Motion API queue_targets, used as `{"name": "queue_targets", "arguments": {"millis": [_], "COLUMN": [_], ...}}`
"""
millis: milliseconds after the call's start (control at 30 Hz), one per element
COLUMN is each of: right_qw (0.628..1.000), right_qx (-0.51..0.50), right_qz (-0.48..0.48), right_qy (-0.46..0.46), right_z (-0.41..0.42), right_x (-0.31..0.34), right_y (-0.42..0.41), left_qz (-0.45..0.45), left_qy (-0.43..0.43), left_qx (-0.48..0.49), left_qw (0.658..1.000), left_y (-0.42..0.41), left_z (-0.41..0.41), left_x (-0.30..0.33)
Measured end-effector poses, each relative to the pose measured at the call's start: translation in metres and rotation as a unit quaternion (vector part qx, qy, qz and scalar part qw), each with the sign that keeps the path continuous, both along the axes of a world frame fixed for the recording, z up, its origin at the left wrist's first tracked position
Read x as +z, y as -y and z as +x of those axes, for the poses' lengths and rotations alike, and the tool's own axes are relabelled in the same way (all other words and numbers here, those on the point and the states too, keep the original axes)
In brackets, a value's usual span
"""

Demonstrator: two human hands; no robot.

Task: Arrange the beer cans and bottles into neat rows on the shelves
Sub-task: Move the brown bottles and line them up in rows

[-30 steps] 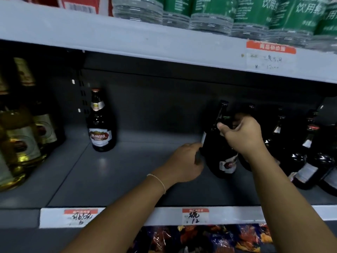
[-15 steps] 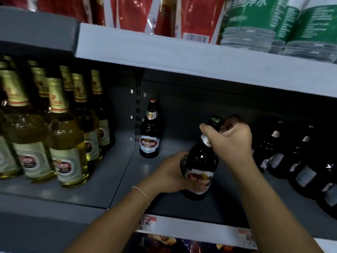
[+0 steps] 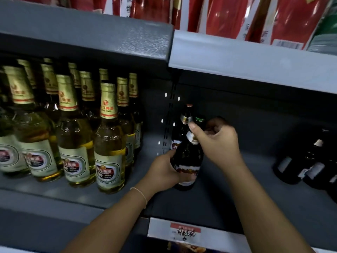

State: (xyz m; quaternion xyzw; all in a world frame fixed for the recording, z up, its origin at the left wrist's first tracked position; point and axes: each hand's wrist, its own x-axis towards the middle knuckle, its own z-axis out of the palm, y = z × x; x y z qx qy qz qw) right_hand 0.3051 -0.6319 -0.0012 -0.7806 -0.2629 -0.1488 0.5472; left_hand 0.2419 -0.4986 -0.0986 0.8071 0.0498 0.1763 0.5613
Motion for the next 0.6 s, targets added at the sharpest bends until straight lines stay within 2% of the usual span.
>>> {"name": "queue_targets", "arguments": {"millis": [200, 433, 600], "right_qw": [0.99, 0.989, 0.993], "right_qx": [0.128, 0.109, 0.078], "right_qz": [0.002, -0.06, -0.049], "right_qy": [-0.056, -0.084, -0.073], "right_z": [0.008, 0.004, 0.006], "right_x": [-0.028, -0.049, -0.055], "right_y": [0.001, 0.003, -0.004], "left_qz": [0.014, 0.006, -0.005], "left_qy": [0.003, 0.003, -0.013], "left_qx": [0.022, 0.004, -0.035], "left_qw": [1.0, 1.0, 0.999], "left_y": [-0.019, -0.021, -0.024], "left_z": [0.005, 0.011, 0.017], "left_x": [-0.006, -0.007, -0.002]}}
